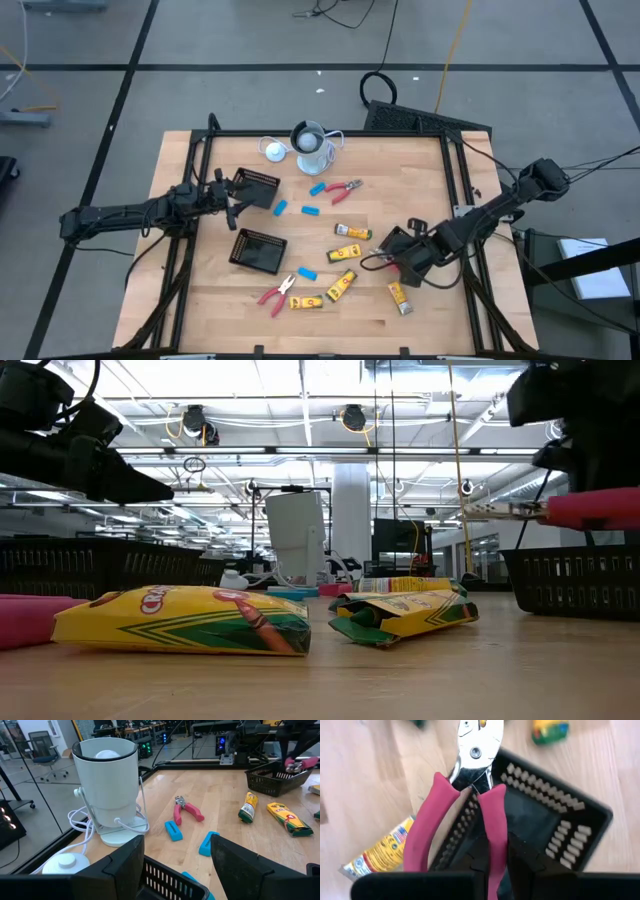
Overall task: Pick & Place School Supplies
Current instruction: Put the pink hole puncher into the bottom left black bin
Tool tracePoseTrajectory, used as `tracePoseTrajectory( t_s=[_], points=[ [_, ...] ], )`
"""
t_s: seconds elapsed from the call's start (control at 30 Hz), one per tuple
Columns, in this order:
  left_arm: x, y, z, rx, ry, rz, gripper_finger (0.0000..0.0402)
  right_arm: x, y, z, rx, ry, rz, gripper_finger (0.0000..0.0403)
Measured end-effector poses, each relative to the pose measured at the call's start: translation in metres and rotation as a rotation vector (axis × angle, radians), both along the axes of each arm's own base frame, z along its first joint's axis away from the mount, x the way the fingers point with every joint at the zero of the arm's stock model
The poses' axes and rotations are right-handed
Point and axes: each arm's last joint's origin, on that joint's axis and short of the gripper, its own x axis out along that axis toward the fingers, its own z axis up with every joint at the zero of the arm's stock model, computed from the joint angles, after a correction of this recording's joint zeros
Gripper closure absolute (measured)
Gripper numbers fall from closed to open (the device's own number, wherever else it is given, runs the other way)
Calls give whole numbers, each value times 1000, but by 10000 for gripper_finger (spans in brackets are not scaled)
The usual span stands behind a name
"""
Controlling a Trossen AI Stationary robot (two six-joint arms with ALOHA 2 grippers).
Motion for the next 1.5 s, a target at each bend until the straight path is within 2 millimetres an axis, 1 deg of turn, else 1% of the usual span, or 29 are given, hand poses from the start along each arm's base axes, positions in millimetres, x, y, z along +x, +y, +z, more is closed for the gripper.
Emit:
tracePoseTrajectory(
  t_s=[0.23,0.37,0.53,0.67,0.8,0.9,0.97,1.07,1.23,1.37,1.5],
  points=[
    [0,0,0,1,-5,0,170,33,-10,7,19,-224,118,373],
    [0,0,0,-5,-8,1,170,58,-19,-3,13,-287,198,373],
    [0,-1,1,-30,-20,-26,170,92,-31,-17,-29,-428,291,373],
    [2,-4,8,-74,-107,-148,170,111,-40,-18,-86,-571,341,373],
    [3,-9,19,-100,-228,-259,170,124,-49,-11,-124,-709,375,373],
    [4,-13,25,-118,-281,-312,170,132,-54,-7,-150,-756,403,373],
    [7,-16,26,-127,-290,-340,170,141,-56,-3,-173,-778,415,373],
    [14,-21,29,-141,-328,-382,169,152,-58,-1,-193,-784,445,373],
    [34,-26,28,-165,-325,-410,169,168,-59,5,-236,-818,474,373],
    [56,-30,29,-168,-298,-431,169,171,-66,10,-258,-861,462,373],
    [85,-37,34,-142,-280,-468,169,172,-74,13,-279,-884,442,373]
  ],
)
